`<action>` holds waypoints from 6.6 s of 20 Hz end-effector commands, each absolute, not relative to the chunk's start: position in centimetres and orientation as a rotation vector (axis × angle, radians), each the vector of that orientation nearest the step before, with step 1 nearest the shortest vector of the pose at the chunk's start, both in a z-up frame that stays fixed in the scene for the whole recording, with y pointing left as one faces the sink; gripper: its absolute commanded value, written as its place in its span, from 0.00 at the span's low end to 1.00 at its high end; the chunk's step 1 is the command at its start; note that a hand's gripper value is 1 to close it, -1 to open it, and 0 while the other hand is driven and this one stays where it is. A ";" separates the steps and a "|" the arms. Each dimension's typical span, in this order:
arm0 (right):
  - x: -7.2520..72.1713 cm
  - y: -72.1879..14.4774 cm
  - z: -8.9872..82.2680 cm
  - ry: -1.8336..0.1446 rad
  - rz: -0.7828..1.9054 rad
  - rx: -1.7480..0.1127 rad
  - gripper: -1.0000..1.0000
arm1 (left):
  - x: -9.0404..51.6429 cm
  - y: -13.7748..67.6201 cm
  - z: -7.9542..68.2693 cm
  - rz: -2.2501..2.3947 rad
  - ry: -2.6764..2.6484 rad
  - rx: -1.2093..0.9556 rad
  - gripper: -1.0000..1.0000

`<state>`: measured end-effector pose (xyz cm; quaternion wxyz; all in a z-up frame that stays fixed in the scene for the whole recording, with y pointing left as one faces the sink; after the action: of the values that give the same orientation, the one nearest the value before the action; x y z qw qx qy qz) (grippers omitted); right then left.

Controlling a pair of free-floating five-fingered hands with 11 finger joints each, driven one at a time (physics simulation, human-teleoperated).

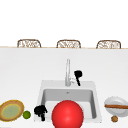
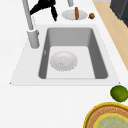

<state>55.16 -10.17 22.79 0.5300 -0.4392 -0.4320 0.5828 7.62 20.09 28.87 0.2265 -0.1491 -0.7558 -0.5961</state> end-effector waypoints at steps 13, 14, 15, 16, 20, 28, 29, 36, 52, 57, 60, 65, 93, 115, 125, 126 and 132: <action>64.1 -9.2 17.5 -0.752 1.531 -0.884 0.00 | 7.6 20.1 28.9 -1.643 -2.083 -0.411 0.50; 64.6 -9.2 17.3 -0.737 1.536 -0.875 0.00 | 7.6 20.1 28.9 -1.643 -2.083 -0.411 0.50; 65.0 -9.1 17.2 -0.716 1.541 -0.876 0.00 | 7.6 20.1 28.9 -1.643 -2.083 -0.411 0.50; 65.0 -8.9 17.3 -0.692 1.546 -0.884 0.00 | 7.6 20.1 28.9 -1.643 -2.083 -0.411 0.50; 65.5 -8.3 17.6 -0.591 1.576 -0.888 0.00 | 7.6 20.1 28.9 -1.643 -2.083 -0.411 0.50; 66.2 -7.3 18.3 -0.394 1.645 -0.854 0.00 | 7.6 20.1 28.9 -1.643 -2.083 -0.411 0.50; 66.2 -7.2 18.4 -0.390 1.655 -0.840 0.00 | 7.6 20.1 28.9 -1.643 -2.083 -0.411 0.50; 66.0 -6.9 17.7 -0.468 1.652 -0.832 1.00 | 7.6 20.1 28.9 -1.643 -2.083 -0.411 0.50; 62.7 -9.7 14.5 -0.936 1.607 -1.075 1.00 | 7.6 20.1 28.9 -1.643 -2.083 -0.411 0.50; 62.4 -10.4 14.1 -1.111 1.643 -1.108 1.00 | 7.6 20.1 28.9 -1.643 -2.083 -0.411 0.50; 62.0 -10.8 13.9 -1.195 1.656 -1.124 1.00 | 7.6 20.1 28.9 -1.643 -2.083 -0.411 0.50; 61.5 -11.6 13.5 -1.297 1.652 -1.154 1.00 | 7.6 20.1 28.9 -1.643 -2.083 -0.411 0.50; 64.6 -10.7 17.3 -1.215 1.761 -0.970 1.00 | 7.6 20.1 28.9 -1.643 -2.083 -0.411 0.50; 66.0 -7.7 20.8 -0.844 1.922 -0.981 1.00 | 7.6 20.1 28.9 -1.643 -2.083 -0.411 0.50; 64.9 -5.3 20.3 -0.651 1.981 -1.137 1.00 | 7.6 20.1 28.9 -1.643 -2.083 -0.411 0.50; 64.8 -5.0 20.2 -0.627 1.988 -1.159 1.00 | 7.6 20.1 28.9 -1.643 -2.083 -0.411 0.50; 64.4 -3.3 19.5 -0.465 2.003 -1.323 1.00 | 7.6 20.1 28.9 -1.643 -2.083 -0.411 0.50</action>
<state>64.29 -5.46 17.52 0.3386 -0.5458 -0.1800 0.7450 7.62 20.09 28.87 0.2265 -0.1491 -0.7558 -0.5961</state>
